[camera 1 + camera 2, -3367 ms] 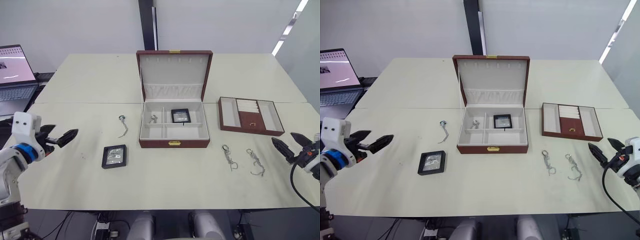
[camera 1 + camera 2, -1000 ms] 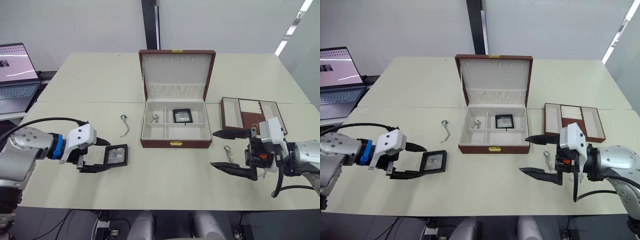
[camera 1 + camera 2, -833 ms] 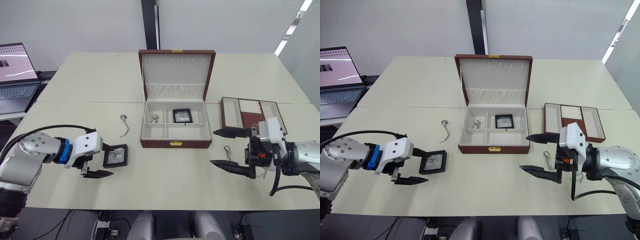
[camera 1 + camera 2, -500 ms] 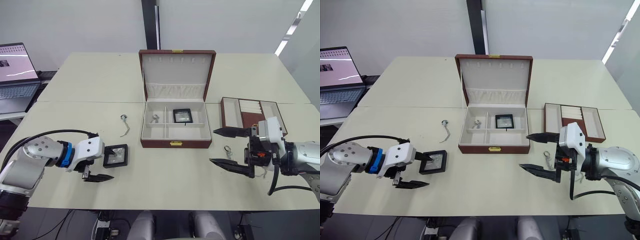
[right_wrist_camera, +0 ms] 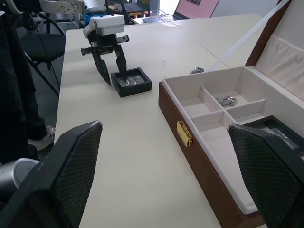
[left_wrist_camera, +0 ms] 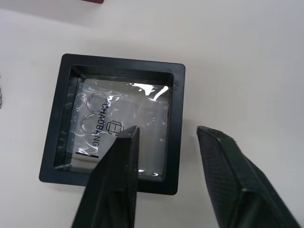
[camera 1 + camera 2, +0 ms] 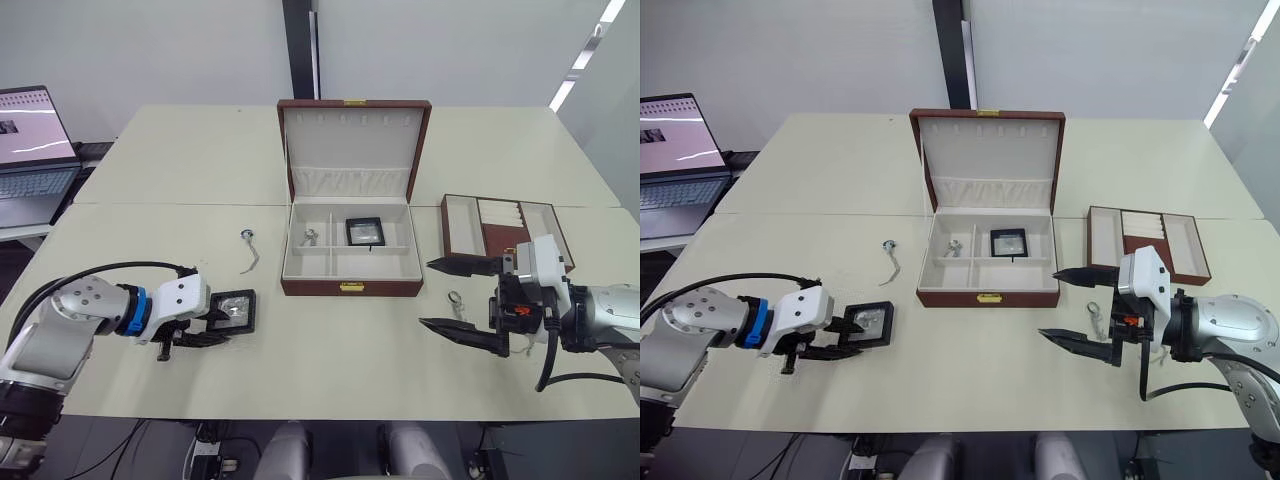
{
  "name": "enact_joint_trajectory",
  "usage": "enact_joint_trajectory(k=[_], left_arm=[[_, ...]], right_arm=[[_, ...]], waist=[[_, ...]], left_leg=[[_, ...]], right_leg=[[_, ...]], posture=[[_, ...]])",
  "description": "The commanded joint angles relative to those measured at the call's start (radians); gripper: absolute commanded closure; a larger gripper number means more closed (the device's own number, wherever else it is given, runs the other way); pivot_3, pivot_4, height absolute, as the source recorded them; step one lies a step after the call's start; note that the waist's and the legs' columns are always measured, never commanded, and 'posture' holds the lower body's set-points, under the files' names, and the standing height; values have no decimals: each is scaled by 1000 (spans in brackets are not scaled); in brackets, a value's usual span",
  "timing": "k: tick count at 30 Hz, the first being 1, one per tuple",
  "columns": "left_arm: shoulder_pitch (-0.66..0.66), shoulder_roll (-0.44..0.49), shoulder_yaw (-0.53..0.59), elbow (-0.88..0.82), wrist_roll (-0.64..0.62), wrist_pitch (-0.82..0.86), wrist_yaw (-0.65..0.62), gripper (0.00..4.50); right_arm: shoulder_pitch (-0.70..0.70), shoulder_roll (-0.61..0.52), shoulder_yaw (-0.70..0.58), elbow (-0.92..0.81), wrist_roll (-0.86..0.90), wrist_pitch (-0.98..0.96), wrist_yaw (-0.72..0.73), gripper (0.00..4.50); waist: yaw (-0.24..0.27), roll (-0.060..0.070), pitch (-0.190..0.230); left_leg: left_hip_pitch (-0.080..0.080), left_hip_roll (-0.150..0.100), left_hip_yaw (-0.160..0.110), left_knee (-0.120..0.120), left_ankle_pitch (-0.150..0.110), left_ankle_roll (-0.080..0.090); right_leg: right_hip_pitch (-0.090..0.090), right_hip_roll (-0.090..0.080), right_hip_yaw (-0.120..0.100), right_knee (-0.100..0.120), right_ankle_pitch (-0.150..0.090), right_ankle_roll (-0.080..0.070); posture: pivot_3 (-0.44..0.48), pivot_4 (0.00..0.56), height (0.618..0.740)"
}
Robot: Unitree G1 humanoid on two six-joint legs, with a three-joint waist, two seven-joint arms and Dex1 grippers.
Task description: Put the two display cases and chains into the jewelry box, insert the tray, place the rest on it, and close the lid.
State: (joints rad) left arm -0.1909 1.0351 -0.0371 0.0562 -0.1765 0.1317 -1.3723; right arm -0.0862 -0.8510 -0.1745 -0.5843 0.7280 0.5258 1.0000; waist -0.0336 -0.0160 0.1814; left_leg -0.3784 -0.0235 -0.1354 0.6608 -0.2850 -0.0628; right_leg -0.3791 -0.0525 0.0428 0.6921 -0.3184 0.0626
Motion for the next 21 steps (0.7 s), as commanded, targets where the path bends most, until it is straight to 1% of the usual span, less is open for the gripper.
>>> enact_joint_trajectory(k=[1, 3, 4, 11, 15, 21], left_arm=[[-3, 1, 1, -1, 3, -8, 4, 3761], [-2, 0, 1, 1, 3, -10, 7, 4340], [-2, 0, 1, 2, 3, -11, 8, 4458], [-4, 0, 1, 0, 3, -6, 12, 4458], [-34, 13, 7, -3, 3, 0, 6, 4458], [-126, 38, 35, -103, -75, 137, -24, 4458]], right_arm=[[2, -1, -28, -23, 20, -6, -2, 0], [3, -1, -27, -28, 28, -4, 2, 0], [5, -1, -27, -30, 30, -4, 4, 0], [25, -5, -24, -40, 31, -12, 23, 0], [29, -7, -24, -40, 27, -16, 35, 0], [40, 18, -11, -6, -18, -56, 28, 0]], waist=[[0, 0, 0], [0, 0, 0], [0, 0, 0], [0, 0, 0], [1, 0, 0], [0, -1, 0]], left_leg=[[0, 0, 0, 0, 0, 0], [0, 0, 0, 0, 0, 0], [0, 0, 0, 0, 0, 0], [0, 0, 0, 0, 0, 0], [0, 0, 0, 0, 0, 0], [0, -1, 0, 0, 0, 0]], right_leg=[[0, 0, 0, 0, 0, 0], [0, 0, 0, 0, 0, 0], [0, 0, 0, 0, 0, 0], [0, 0, 0, 0, 0, 0], [0, 0, 0, 0, 0, 0], [0, 0, -1, 0, 0, 0]], posture=[[0, 150, 740], [0, 150, 740], [0, 150, 740], [0, 150, 740], [0, 150, 740], [0, 150, 740]])
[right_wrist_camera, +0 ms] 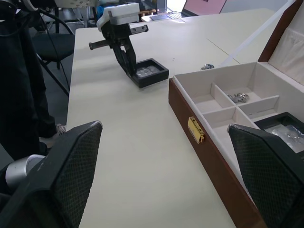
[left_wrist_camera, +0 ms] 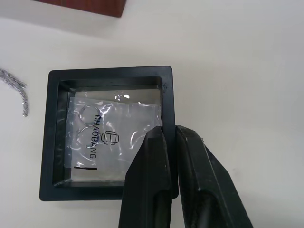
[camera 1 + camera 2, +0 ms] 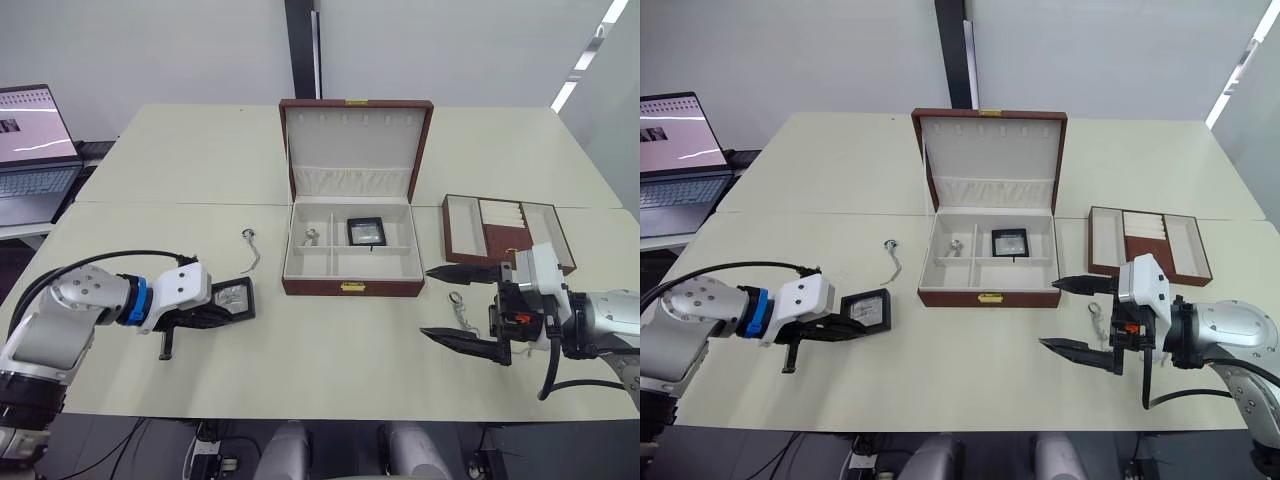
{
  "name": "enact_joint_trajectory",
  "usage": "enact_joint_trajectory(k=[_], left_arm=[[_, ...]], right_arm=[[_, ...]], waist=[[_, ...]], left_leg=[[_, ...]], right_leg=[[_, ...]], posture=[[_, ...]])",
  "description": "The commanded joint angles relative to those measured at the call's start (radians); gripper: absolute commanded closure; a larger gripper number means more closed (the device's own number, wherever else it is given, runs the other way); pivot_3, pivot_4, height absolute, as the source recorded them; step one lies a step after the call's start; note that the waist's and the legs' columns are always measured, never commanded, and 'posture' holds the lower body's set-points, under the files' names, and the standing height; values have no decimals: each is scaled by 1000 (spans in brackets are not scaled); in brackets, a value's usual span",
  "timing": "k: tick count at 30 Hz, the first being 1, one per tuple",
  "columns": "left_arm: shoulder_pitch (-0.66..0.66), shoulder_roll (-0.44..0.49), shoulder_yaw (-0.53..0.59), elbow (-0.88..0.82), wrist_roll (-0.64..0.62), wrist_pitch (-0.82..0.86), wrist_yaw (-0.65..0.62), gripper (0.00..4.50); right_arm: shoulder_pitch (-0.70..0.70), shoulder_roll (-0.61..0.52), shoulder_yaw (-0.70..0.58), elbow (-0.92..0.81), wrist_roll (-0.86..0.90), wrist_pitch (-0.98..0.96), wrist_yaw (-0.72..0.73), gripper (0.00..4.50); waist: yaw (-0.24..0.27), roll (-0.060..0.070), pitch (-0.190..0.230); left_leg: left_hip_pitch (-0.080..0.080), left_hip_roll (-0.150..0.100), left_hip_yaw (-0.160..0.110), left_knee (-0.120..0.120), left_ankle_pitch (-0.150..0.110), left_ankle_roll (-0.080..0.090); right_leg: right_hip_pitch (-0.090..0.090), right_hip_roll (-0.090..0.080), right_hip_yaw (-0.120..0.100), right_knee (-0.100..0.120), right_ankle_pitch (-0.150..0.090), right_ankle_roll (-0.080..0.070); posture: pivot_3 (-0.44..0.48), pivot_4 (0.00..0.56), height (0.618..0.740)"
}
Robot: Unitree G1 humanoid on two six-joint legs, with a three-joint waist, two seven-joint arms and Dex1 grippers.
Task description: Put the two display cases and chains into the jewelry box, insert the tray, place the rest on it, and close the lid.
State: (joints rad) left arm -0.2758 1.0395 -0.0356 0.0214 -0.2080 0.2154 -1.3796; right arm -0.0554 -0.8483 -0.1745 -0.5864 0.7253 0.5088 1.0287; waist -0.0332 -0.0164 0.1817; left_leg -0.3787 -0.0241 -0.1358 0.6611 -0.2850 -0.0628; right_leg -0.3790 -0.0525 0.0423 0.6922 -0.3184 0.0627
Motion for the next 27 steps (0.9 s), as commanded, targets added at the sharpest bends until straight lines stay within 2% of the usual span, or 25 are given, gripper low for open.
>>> enact_joint_trajectory(k=[1, 5, 9, 13, 17, 27], left_arm=[[-61, 41, 38, -89, -58, 79, -23, 4458], [-141, 54, 37, -136, -107, 170, -35, 4458], [-297, 19, -10, -141, -128, 235, -37, 4458], [-442, -65, -97, -122, -109, 287, -33, 4458], [-533, -158, -198, -60, -50, 255, -39, 4458], [-749, -394, -371, 229, 79, 163, -76, 4458]], right_arm=[[20, 21, -8, 0, -23, -47, -4, 0], [46, 41, -6, 6, -42, -63, -12, 0], [66, 58, -48, 7, -28, -54, -49, 0], [79, 75, -83, 0, -29, -47, -112, 0], [109, 98, -106, -21, -40, -42, -187, 0], [250, 149, -159, -110, -71, -52, -313, 0]], waist=[[0, 0, 0], [0, -1, 0], [0, -2, 1], [1, -2, 1], [1, -2, 1], [-2, -3, 1]], left_leg=[[0, 0, 0, 0, 0, 0], [0, -1, 0, 0, 0, 0], [0, 0, 0, 1, 0, 0], [0, -1, 0, 1, 0, 0], [0, -1, -1, 1, 0, 0], [-1, -2, 0, 2, 0, 0]], right_leg=[[0, 0, 0, 0, 0, 0], [0, 1, 0, 0, 0, 0], [0, 2, 0, 1, 0, 0], [0, 2, 0, 1, 0, 0], [0, 2, 0, 1, 0, 0], [0, 2, 0, 2, 0, 0]], posture=[[0, 150, 740], [0, 150, 740], [0, 150, 740], [0, 150, 740], [0, 150, 740], [0, 150, 740]])
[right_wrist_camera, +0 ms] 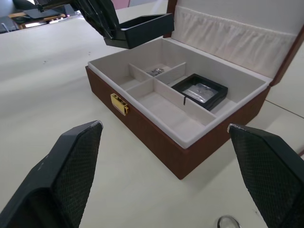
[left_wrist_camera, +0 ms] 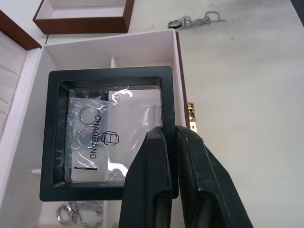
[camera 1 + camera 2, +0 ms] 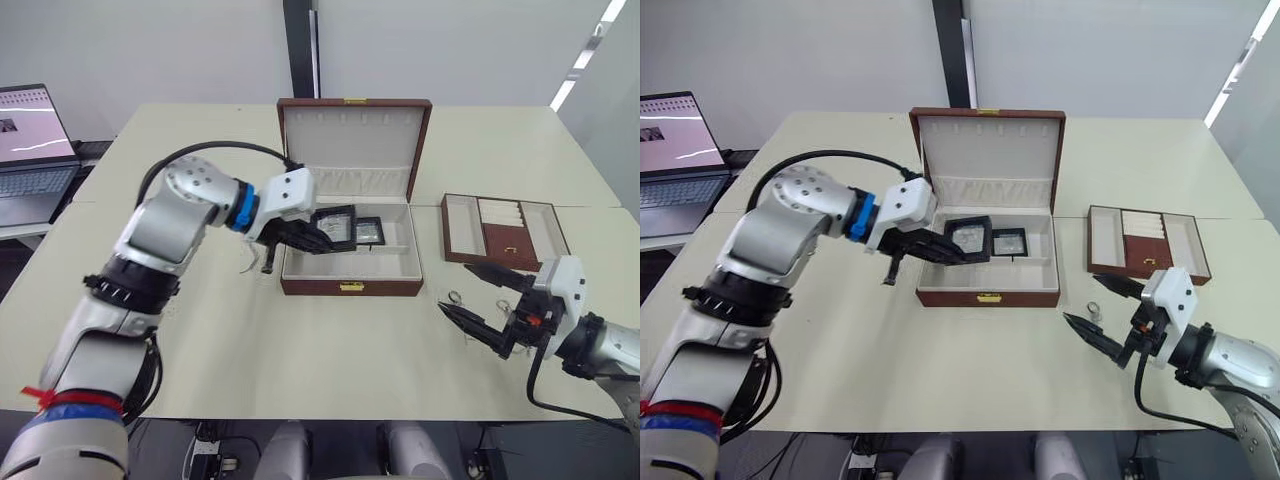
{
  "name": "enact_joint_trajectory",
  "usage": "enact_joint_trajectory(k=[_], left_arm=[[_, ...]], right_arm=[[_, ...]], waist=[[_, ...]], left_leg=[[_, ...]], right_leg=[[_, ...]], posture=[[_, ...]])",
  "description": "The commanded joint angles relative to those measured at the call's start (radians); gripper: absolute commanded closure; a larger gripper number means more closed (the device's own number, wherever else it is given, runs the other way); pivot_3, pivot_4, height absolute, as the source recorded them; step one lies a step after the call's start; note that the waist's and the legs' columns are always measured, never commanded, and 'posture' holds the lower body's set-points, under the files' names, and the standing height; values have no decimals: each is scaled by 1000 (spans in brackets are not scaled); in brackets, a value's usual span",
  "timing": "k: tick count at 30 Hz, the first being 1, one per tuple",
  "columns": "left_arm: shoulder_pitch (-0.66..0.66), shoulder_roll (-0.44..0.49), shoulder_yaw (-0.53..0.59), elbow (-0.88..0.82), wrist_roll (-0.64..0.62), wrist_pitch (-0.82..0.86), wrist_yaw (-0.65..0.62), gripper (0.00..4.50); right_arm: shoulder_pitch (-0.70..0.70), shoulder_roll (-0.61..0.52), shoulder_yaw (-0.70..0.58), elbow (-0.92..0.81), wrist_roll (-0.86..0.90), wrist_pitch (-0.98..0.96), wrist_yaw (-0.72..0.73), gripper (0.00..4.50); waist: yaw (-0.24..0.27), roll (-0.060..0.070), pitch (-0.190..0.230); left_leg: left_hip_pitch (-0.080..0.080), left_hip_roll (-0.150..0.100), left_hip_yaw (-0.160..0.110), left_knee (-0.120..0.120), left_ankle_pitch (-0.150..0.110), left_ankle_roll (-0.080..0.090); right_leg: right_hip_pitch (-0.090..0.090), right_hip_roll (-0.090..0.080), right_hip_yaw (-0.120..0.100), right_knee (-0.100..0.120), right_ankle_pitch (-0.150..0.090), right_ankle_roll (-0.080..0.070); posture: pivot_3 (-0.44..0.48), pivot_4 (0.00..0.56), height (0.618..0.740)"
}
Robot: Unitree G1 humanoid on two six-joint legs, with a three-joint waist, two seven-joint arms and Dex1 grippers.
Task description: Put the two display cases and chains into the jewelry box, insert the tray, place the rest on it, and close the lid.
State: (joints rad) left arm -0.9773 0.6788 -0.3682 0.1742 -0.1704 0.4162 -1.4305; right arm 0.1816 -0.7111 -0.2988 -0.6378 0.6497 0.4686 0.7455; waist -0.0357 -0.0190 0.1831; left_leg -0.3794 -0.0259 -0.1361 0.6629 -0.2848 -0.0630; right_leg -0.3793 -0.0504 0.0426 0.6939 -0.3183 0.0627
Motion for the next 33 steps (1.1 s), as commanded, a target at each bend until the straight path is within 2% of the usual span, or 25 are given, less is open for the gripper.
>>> enact_joint_trajectory(k=[1, 6, 13, 33], left_arm=[[-61, -49, -49, 107, 51, -45, -36, 4458], [-142, -170, -78, 276, 77, -54, -72, 4458], [-192, -271, -77, 419, 102, -58, -103, 4458], [-167, -316, -80, 529, 166, -71, -137, 4458]], right_arm=[[19, 15, -36, -65, 4, -10, -38, 0], [55, 33, -39, -100, -3, -11, -75, 0], [97, 46, -50, -139, -3, -11, -111, 0], [130, 47, -63, -164, 7, -9, -137, 0]], waist=[[0, 0, 0], [2, -1, 0], [-1, -1, 0], [-3, -1, 0]], left_leg=[[0, 0, 0, 0, 0, 0], [0, -1, 0, 1, 0, 0], [0, -1, 0, 1, 0, 0], [0, -1, 0, 1, 0, 0]], right_leg=[[0, 0, 0, 0, 0, 0], [0, 0, 0, 0, 0, 0], [0, 0, 0, 1, 0, 0], [0, 0, 0, 1, 0, 0]], posture=[[0, 150, 740], [0, 150, 740], [0, 150, 740], [0, 150, 740]])
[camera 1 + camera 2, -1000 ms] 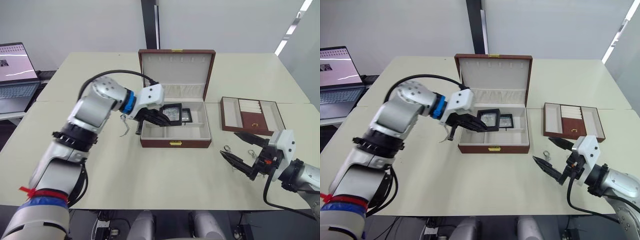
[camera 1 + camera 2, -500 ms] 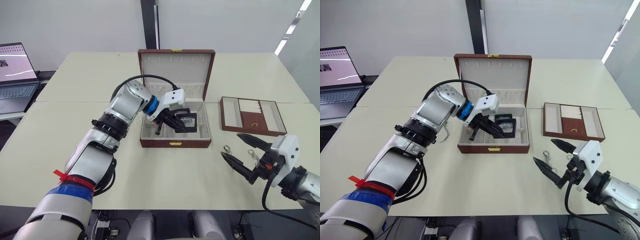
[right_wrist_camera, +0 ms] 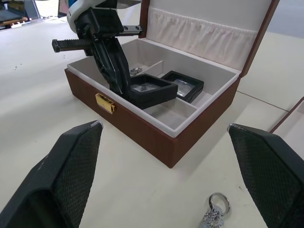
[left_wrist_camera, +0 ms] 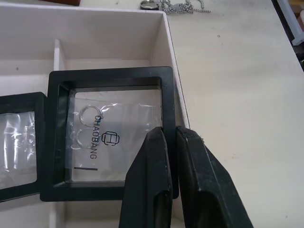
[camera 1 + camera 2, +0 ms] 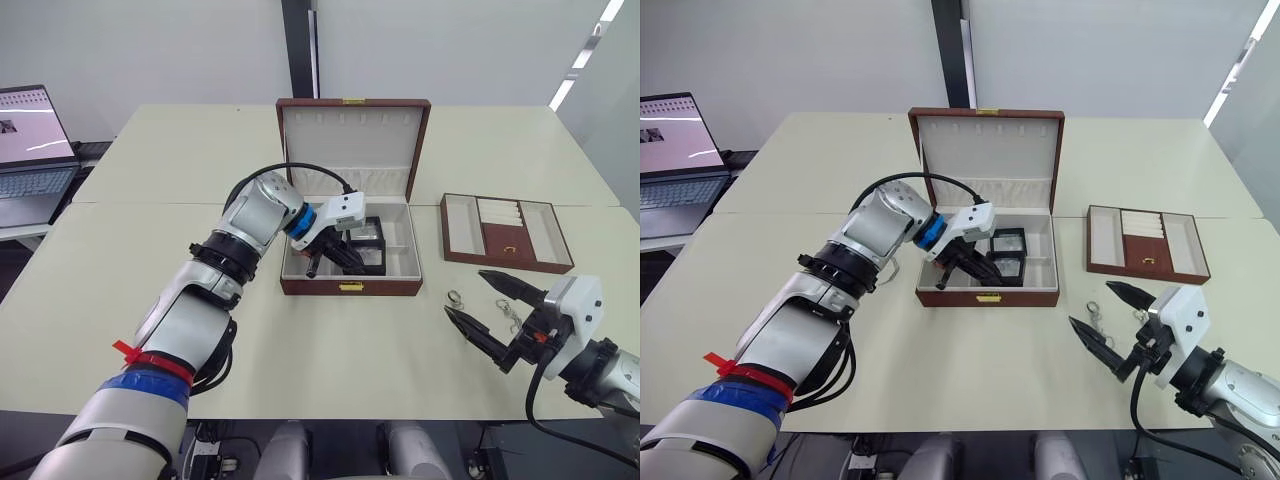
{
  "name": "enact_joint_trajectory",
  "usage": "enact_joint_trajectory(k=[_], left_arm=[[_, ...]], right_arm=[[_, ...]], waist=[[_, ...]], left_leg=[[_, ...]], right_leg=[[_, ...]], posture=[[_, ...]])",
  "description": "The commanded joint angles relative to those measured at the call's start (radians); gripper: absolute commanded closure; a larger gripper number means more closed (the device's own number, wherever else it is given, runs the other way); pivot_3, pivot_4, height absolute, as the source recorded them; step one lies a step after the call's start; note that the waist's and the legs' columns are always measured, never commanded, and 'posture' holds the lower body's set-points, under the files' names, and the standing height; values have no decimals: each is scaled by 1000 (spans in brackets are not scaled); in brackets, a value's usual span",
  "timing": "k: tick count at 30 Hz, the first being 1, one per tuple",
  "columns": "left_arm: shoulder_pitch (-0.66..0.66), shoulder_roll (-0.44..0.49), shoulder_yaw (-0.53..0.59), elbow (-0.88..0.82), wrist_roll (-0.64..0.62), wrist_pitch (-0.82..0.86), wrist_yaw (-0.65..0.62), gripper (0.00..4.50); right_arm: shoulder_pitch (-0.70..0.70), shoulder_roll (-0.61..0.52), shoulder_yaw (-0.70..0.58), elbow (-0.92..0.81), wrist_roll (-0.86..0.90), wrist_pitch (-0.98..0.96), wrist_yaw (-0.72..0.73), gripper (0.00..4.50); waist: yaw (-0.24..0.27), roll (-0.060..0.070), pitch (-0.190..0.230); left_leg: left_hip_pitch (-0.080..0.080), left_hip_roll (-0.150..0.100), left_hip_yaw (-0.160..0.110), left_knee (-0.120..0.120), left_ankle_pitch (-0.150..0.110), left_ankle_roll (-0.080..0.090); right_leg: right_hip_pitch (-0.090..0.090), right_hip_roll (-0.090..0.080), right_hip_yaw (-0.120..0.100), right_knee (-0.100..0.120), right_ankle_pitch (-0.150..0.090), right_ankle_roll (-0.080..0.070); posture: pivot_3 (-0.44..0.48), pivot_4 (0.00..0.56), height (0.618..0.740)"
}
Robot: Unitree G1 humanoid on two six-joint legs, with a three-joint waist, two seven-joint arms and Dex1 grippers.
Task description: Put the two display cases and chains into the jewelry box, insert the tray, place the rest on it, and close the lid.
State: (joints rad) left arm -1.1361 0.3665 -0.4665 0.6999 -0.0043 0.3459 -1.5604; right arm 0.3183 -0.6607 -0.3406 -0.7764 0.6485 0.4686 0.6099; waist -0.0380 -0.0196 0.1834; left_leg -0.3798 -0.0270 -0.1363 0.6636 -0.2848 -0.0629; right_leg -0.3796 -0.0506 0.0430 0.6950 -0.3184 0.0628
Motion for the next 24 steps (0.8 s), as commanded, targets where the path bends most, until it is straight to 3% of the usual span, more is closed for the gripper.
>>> enact_joint_trajectory(k=[1, 15, 24], left_arm=[[-8, -5, 19, 9, 1, -4, -7, 4458], [-24, -18, 38, 59, 14, -89, 25, 4458], [-27, -21, 52, 53, 12, -95, 27, 1839]], right_arm=[[-6, -3, -22, -26, 8, -9, -1, 0], [-8, -1, -21, -26, 11, -6, -8, 0], [-7, 3, -18, -26, 10, -8, -8, 0]], waist=[[-1, 0, 0], [0, 0, 0], [0, 0, 0]], left_leg=[[0, 0, 0, 0, 0, 0], [0, 0, 0, 0, 0, 0], [0, 0, 0, 0, 0, 0]], right_leg=[[0, 0, 0, 0, 0, 0], [0, 0, 0, 0, 0, 0], [0, 0, 0, 0, 0, 0]], posture=[[0, 150, 740], [0, 150, 740], [0, 150, 740]])
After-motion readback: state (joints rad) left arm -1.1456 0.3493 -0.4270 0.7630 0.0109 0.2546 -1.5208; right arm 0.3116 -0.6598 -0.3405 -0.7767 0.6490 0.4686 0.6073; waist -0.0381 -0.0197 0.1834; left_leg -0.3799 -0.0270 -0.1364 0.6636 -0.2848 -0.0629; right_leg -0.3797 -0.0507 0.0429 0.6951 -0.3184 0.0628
